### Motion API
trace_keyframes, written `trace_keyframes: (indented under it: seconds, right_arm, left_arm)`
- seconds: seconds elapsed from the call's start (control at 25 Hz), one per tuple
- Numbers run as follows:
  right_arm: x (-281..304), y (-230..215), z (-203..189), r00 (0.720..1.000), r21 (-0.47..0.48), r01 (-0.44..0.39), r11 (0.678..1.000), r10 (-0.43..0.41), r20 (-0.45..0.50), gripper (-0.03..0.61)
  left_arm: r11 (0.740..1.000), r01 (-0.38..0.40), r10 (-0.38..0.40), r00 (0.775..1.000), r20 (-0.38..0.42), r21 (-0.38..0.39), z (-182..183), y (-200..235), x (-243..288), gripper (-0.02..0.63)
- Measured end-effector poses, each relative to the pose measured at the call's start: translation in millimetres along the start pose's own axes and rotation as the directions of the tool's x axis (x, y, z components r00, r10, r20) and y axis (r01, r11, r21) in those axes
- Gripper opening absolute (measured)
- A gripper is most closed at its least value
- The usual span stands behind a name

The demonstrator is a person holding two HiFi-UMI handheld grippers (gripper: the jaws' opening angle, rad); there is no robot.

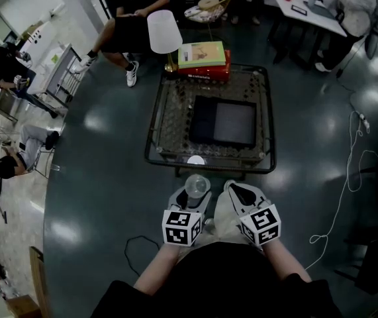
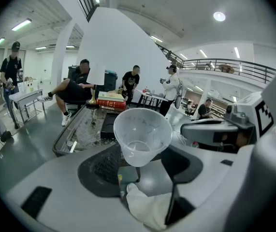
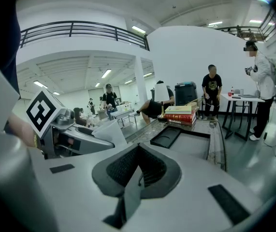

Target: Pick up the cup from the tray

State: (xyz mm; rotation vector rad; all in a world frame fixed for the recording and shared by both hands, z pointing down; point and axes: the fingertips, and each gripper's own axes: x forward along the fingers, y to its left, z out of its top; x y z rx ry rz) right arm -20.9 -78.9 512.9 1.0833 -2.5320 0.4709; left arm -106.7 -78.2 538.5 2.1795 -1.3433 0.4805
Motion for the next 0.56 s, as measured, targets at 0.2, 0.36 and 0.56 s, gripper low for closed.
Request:
trace_keyframes:
  seconds: [0.2, 0.36, 0.56]
  right_arm:
    - [-0.6, 7.1, -1.4, 1.000, -0.017, -0.006, 1.000, 0.006, -0.001, 0.012]
    - [-1.0, 7.9, -0.1, 1.000, -0.023, -0.005, 1.000, 0.005, 0.000, 0.012]
    - [0.2, 9.5, 2.5, 1.000, -0.031, -0.007, 0.999, 0.007, -0.004, 0.012]
  left_arm:
    - [1.000, 0.002, -0.002, 1.000, 0.003, 0.009, -1.3, -1.0, -3.0, 0.265]
    - [1.000, 0.005, -0.005, 1.000, 0.008, 0.014, 0.9, -2.0, -3.9, 0.265]
    - [1.000, 0.001, -0.001, 1.000, 0.009, 0.015, 3.7, 0.0, -5.2, 0.265]
